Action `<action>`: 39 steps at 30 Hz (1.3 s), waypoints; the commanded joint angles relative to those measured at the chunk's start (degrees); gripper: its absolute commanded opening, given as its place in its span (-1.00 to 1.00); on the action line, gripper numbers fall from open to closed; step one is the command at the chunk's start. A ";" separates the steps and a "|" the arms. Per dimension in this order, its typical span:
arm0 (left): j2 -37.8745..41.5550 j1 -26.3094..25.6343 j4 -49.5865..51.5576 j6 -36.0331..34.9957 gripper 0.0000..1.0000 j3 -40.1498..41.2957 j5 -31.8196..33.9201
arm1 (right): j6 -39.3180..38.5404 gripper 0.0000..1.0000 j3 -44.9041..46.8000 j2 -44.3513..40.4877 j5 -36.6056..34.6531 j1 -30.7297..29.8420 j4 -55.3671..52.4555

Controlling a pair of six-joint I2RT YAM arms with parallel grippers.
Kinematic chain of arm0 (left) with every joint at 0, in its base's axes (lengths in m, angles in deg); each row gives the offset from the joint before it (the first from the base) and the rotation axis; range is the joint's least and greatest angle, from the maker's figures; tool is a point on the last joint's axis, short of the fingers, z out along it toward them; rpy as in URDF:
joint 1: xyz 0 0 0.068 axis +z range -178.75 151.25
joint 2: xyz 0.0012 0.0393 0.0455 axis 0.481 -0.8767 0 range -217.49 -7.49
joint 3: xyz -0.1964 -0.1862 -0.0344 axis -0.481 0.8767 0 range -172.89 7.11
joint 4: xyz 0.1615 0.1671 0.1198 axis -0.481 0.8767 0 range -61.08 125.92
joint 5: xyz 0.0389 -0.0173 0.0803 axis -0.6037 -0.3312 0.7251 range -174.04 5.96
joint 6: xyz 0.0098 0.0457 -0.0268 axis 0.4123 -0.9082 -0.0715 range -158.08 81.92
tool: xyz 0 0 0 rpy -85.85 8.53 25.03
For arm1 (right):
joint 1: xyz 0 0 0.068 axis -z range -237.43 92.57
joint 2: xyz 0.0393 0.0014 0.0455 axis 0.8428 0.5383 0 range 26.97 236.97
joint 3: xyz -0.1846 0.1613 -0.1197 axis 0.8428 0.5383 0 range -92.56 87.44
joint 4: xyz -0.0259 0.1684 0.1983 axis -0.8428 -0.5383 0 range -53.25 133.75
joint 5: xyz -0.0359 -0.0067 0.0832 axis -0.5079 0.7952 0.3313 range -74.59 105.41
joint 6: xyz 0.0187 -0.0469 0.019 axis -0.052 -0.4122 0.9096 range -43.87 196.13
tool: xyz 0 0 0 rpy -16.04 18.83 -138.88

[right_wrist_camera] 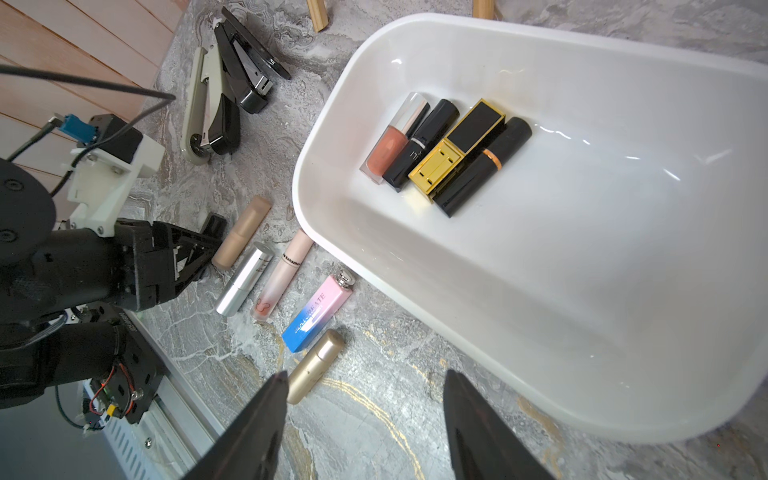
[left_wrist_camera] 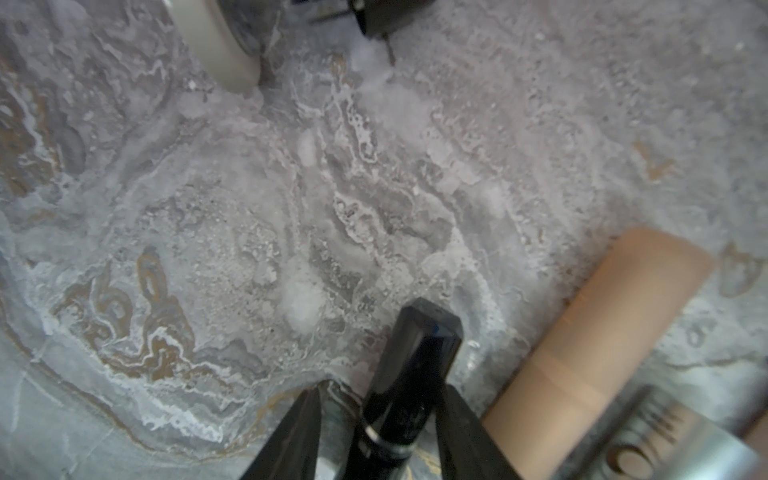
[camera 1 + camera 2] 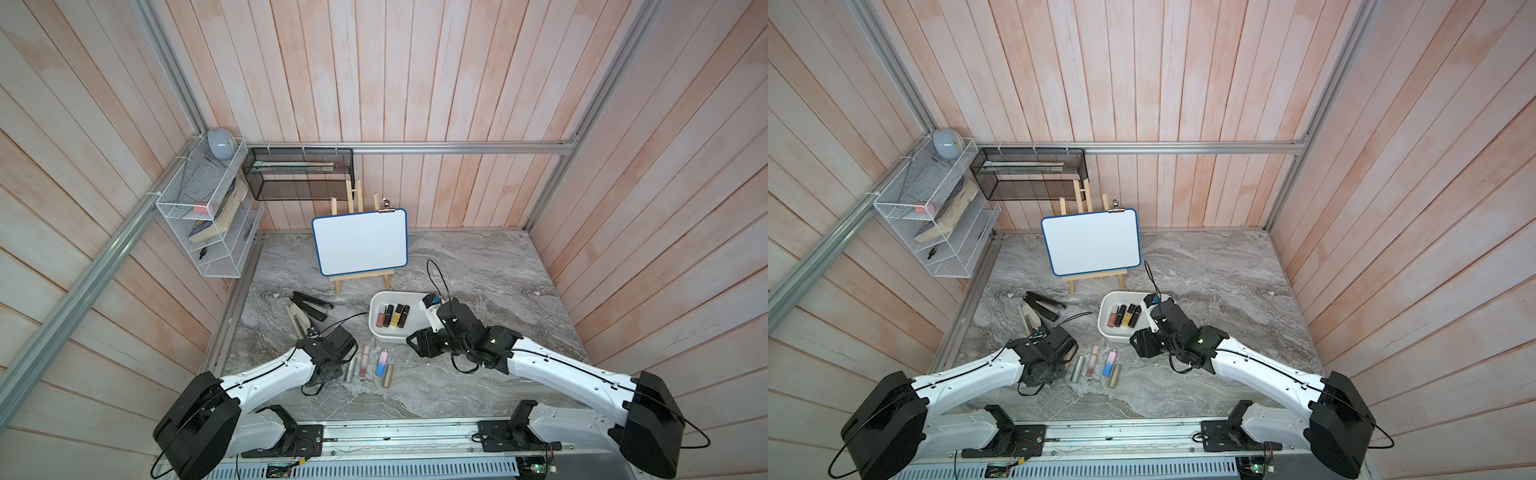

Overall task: Put the lipstick into the storage box
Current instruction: Pick up the lipstick at the center of the board.

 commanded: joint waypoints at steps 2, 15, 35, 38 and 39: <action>0.00 0.50 -0.93 -1.45 -0.02 0.60 -0.91 | 0.03 0.27 -1.78 -0.12 0.33 -0.40 -1.24; -0.04 0.67 -1.08 -1.65 -0.25 0.59 -1.42 | -0.49 0.28 -2.92 -1.15 -1.08 -0.36 -2.73; 1.39 0.71 -2.30 -2.35 -0.60 1.02 -3.14 | -0.31 0.28 -2.49 -2.86 -1.94 -0.38 -2.40; 3.36 0.57 -1.68 -2.44 -0.60 0.48 -3.84 | -0.14 0.27 -2.30 -3.07 -1.42 -0.36 -1.66; 4.54 0.55 -1.14 -2.42 -0.60 0.20 -3.87 | -0.05 0.28 -2.30 -3.13 -1.19 -0.27 -1.47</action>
